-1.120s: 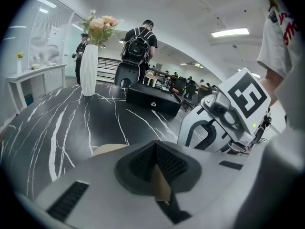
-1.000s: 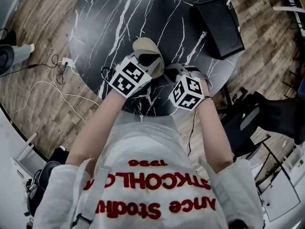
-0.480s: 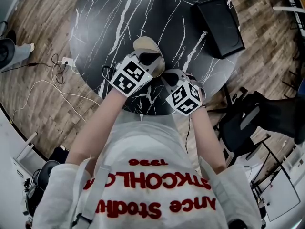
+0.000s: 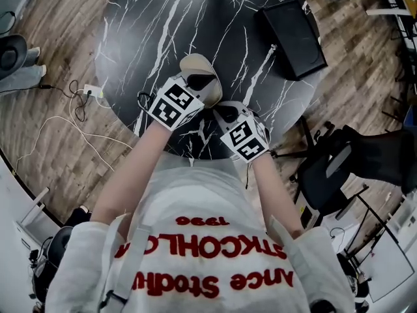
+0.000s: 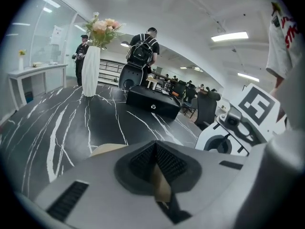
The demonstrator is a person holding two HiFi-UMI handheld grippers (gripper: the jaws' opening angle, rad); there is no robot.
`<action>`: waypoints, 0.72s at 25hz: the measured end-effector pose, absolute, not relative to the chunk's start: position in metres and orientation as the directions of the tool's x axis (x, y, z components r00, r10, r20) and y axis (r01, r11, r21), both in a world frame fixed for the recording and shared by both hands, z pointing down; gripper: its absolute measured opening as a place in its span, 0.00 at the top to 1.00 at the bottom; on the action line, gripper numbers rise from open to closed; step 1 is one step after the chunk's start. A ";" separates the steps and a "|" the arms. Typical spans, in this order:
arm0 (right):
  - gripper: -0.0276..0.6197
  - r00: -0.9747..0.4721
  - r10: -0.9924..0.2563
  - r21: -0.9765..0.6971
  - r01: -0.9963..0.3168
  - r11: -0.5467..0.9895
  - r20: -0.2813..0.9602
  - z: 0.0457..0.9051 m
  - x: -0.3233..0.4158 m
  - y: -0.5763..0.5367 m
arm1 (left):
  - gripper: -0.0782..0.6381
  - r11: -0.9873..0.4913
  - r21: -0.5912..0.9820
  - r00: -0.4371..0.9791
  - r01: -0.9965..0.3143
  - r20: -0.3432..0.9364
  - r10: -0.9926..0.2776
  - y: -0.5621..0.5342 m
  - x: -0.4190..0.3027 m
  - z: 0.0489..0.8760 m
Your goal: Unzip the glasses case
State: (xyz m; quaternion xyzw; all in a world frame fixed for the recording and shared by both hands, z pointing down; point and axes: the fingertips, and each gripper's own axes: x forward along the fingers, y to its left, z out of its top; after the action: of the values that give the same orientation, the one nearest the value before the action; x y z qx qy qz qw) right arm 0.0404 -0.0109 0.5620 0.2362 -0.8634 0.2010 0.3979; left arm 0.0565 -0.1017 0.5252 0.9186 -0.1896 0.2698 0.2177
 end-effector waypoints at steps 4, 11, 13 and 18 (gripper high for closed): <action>0.93 -0.572 -0.449 -0.170 -0.726 0.666 0.686 0.514 0.071 -0.046 | 0.88 -0.779 0.328 0.788 -0.534 0.526 -0.319 -0.111 0.034 0.510; 0.93 -0.514 -0.776 -0.101 -0.851 0.516 0.365 0.369 0.109 -0.115 | 0.88 -0.708 0.168 0.719 -0.686 0.304 -0.625 -0.160 -0.023 0.384; 0.93 -0.498 -0.832 -0.105 -0.866 0.488 0.244 0.322 0.113 -0.129 | 0.88 -0.676 0.150 0.691 -0.722 0.216 -0.690 -0.172 -0.039 0.340; 0.93 -0.454 -0.890 -0.125 -0.886 0.446 0.038 0.230 0.118 -0.136 | 0.88 -0.621 0.150 0.631 -0.770 0.027 -0.776 -0.176 -0.070 0.250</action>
State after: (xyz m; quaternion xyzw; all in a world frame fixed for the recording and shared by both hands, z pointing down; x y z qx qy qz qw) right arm 0.1178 -0.1357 0.2297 0.5224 -0.8502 0.0634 -0.0167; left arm -0.0696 -0.1758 0.2501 0.8999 -0.4293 -0.0201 0.0737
